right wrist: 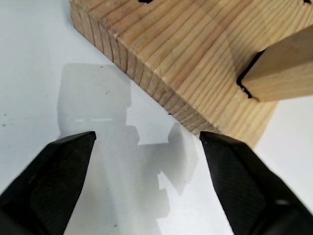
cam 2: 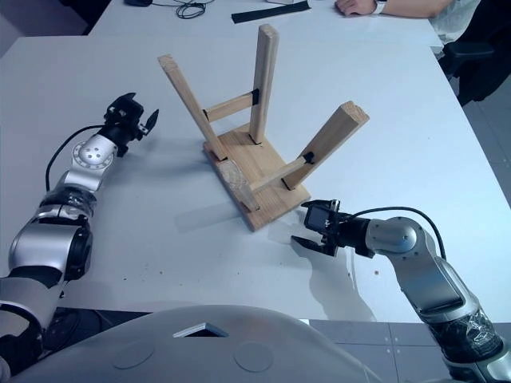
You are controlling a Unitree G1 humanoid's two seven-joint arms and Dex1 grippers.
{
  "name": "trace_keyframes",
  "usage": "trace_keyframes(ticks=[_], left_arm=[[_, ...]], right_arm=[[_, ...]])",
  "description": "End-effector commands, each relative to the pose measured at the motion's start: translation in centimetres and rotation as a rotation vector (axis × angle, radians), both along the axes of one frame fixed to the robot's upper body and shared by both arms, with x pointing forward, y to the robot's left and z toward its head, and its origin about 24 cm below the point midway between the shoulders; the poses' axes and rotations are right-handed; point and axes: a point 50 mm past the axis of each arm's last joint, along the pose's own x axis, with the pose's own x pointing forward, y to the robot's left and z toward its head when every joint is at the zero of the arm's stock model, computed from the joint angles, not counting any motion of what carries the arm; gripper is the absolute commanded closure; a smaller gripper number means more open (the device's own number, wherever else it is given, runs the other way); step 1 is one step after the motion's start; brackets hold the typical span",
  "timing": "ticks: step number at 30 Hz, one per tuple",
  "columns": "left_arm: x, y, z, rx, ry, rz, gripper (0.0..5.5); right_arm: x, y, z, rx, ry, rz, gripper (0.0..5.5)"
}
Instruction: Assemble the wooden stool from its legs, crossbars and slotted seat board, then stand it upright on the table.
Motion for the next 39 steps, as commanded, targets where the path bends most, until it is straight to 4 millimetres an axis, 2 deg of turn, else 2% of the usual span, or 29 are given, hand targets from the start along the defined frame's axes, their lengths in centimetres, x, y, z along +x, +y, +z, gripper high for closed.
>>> trace_keyframes(ticks=[1,5,9,16,24,28,33,39], left_arm=[[0.5,-3.6,-0.1,-0.045,0.009,-0.128,2.27],[-0.1,-6.4,-1.1,-0.047,0.031,-0.256,2.27],[-1.2,-7.5,-2.3,-0.04,0.062,-0.343,2.27],[-4.1,-6.3,-4.0,0.014,0.099,-0.501,2.27],[-8.3,-3.9,-4.9,0.062,0.137,-0.604,2.27],[-10.6,-4.4,-3.6,0.003,0.137,-0.626,2.27],[-12.9,-5.8,-0.8,-0.067,0.149,-0.664,2.27],[-15.4,-5.9,1.7,-0.128,0.228,-0.654,2.27]], right_arm=[[0.1,-0.6,-1.6,-0.078,0.003,-0.034,1.57],[0.8,-0.9,-2.0,-0.13,-0.043,-0.025,1.57],[1.4,-0.9,-2.0,-0.142,-0.084,-0.031,1.57],[3.2,-2.3,-2.4,-0.187,-0.156,-0.097,1.57],[5.5,-2.8,-2.4,-0.199,-0.257,-0.142,1.57],[6.9,-2.1,-2.5,-0.172,-0.315,-0.183,1.57],[8.1,-1.4,-2.9,-0.134,-0.365,-0.243,1.57],[10.2,-2.1,-2.5,-0.071,-0.476,-0.43,1.57]])
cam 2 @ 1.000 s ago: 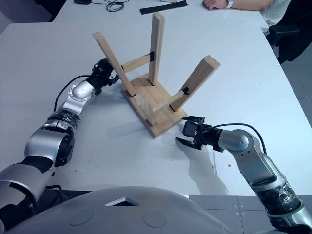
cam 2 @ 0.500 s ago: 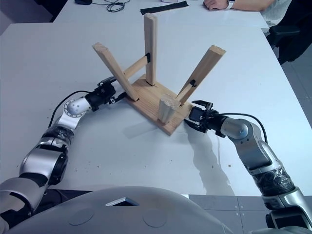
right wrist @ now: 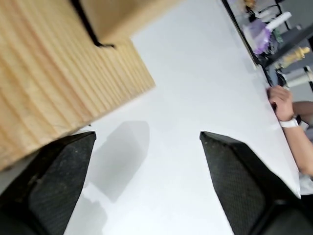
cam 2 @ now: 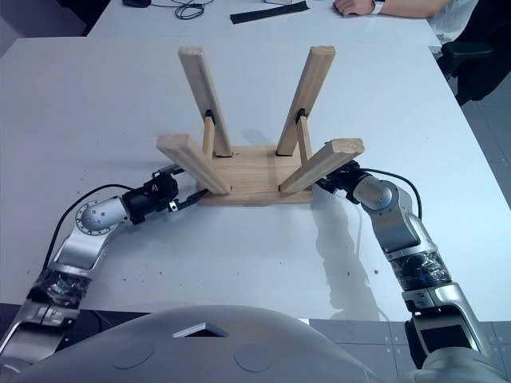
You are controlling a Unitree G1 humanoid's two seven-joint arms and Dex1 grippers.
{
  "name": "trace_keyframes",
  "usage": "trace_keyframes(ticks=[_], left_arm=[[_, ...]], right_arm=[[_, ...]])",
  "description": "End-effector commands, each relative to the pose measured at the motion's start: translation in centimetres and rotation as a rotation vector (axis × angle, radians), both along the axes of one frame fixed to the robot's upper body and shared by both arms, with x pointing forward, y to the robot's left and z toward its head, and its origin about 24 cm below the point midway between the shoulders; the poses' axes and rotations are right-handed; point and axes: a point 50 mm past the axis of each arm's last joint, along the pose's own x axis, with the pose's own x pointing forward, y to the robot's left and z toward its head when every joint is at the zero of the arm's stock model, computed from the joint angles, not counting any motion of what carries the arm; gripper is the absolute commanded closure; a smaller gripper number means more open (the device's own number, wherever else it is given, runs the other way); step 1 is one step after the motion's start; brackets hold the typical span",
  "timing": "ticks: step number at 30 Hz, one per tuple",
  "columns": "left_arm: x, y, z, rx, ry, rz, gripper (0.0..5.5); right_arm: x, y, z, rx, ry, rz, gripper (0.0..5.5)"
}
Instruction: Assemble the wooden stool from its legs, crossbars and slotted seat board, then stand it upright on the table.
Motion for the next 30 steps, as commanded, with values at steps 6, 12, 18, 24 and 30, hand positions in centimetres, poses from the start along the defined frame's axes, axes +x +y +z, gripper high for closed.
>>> trace_keyframes(ticks=[6,12,18,24,30], left_arm=[[-3.8,0.2,4.6,-0.095,0.131,-0.03,2.27],[-1.6,4.3,4.3,-0.025,0.115,0.091,2.27],[-0.6,7.1,0.3,0.099,0.111,0.309,2.27],[-4.5,6.4,-1.8,0.189,0.255,0.232,2.27],[-6.3,4.9,-2.9,0.186,0.292,0.266,2.27]], right_arm=[[0.7,-3.4,-0.2,0.1,-0.128,-0.28,1.57],[-1.5,-6.5,0.5,0.065,-0.146,-0.382,1.57],[-1.0,-3.8,0.2,0.13,-0.12,-0.254,1.57],[-2.9,-1.4,-1.4,0.14,-0.017,-0.072,1.57],[-5.3,-1.7,-1.6,0.119,0.098,0.024,1.57]])
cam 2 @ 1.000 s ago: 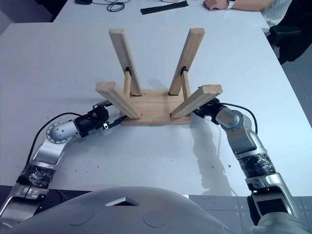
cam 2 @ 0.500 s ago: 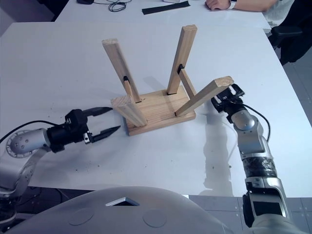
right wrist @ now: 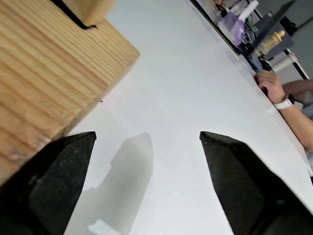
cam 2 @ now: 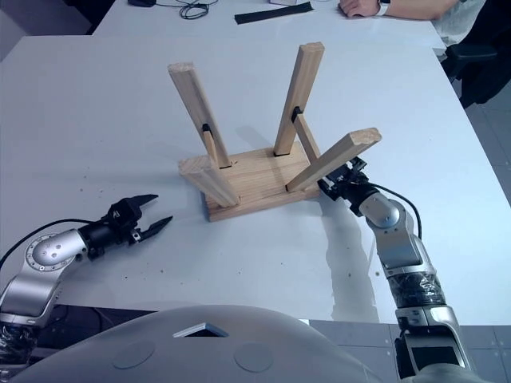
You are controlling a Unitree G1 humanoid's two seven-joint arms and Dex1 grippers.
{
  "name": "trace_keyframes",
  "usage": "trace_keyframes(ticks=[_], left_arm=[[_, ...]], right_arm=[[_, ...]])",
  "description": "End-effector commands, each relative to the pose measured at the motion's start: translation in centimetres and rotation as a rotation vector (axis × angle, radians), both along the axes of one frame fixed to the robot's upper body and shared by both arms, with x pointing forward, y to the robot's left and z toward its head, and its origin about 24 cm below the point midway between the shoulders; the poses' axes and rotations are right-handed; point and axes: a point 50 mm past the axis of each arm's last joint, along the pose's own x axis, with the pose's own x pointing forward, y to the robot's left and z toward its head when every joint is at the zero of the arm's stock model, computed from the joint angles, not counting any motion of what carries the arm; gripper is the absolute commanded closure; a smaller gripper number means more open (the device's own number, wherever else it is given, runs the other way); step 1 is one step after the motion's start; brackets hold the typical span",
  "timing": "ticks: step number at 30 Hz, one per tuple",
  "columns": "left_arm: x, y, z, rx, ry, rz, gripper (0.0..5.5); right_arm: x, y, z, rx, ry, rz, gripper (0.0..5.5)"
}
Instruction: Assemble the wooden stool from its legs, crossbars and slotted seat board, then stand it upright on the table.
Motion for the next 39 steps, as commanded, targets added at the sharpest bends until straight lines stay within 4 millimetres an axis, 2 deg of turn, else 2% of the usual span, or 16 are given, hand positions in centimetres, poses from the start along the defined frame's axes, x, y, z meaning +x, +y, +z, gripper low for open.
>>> trace_keyframes(ticks=[1,6,10,18,21,24,28,29,33,39], left_arm=[[-1.2,-0.5,-1.2,0.026,0.031,0.05,2.27],[-1.7,-0.4,-1.5,0.036,0.028,0.085,2.27],[-1.3,0.2,-1.6,0.054,0.017,0.1,2.27],[0.2,1.6,-1.0,0.071,-0.024,0.119,2.27],[0.3,0.9,-1.5,0.053,-0.021,0.103,2.27],[1.3,0.2,-2.1,0.027,-0.045,0.156,2.27],[2.5,-0.2,-2.8,0.03,-0.082,0.214,2.94],[2.5,-0.2,-3.0,0.035,-0.086,0.225,2.94],[1.6,-0.8,-3.3,0.043,-0.075,0.189,2.94],[-0.6,-3.0,-3.2,0.007,-0.038,0.063,2.94]], right_arm=[[-2.0,-0.3,-0.5,-0.018,0.131,0.08,1.57],[-3.7,0.7,-0.2,0.004,0.218,0.171,1.57],[-4.3,1.7,-0.1,0.035,0.246,0.196,1.57],[-4.3,-0.3,-0.2,-0.043,0.229,0.131,1.57],[-4.3,-0.4,-0.3,-0.067,0.225,0.145,1.57],[-4.2,-0.2,-0.5,-0.091,0.214,0.163,1.57],[-4.0,-0.1,-0.6,-0.103,0.213,0.183,1.53],[-4.0,-0.1,-0.5,-0.099,0.216,0.187,1.53],[-4.2,0.2,-0.3,-0.087,0.229,0.206,1.53],[-6.4,1.4,0.0,-0.058,0.325,0.289,1.53]])
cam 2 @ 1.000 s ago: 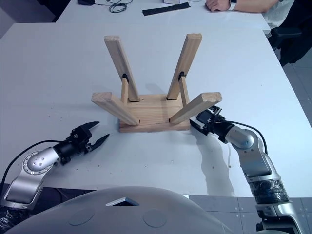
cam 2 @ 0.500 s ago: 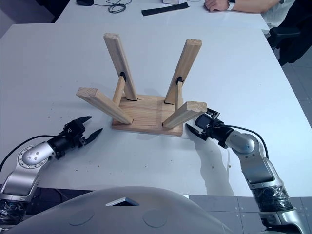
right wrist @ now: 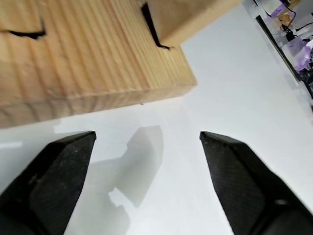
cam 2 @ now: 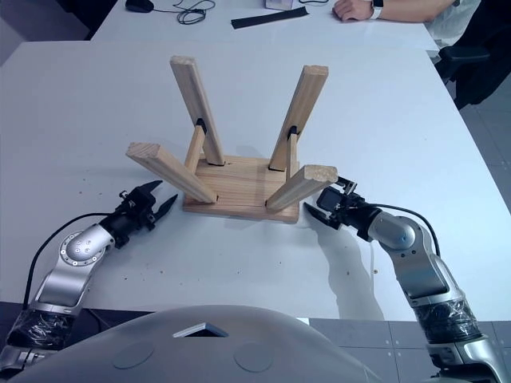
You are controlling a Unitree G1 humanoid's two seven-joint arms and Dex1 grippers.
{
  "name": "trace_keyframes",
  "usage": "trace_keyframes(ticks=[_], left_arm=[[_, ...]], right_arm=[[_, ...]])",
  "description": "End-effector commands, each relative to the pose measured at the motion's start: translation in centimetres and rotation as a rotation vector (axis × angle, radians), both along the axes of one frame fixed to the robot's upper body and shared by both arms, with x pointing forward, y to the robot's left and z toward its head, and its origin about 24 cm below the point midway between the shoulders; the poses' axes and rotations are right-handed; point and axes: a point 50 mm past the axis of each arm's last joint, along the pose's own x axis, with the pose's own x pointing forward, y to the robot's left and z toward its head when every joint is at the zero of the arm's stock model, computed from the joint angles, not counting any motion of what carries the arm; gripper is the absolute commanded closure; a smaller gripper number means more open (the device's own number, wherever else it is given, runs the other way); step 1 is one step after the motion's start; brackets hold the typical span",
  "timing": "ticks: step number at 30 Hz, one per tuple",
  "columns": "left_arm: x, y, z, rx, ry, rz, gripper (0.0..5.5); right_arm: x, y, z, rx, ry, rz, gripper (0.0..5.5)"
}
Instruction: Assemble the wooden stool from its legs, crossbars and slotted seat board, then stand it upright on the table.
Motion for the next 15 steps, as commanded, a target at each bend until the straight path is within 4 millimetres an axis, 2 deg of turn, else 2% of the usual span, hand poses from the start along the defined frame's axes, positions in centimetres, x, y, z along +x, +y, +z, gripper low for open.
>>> trace_keyframes(ticks=[1,8,11,15], left_arm=[[-2.2,-1.3,-1.2,0.01,0.102,-0.078,2.94],[-2.1,-1.8,-1.0,-0.019,0.097,-0.065,2.94],[-2.3,-1.6,-0.1,-0.039,0.09,-0.065,2.94],[-3.2,-1.5,2.3,-0.073,0.07,-0.067,2.94]], right_arm=[[-2.5,0.2,-1.0,-0.026,0.157,0.052,1.53],[-2.5,1.8,-0.9,0.027,0.146,0.057,1.53],[-2.9,2.1,-0.2,0.067,0.151,0.072,1.53],[-3.2,2.1,1.7,0.105,0.15,0.096,1.53]])
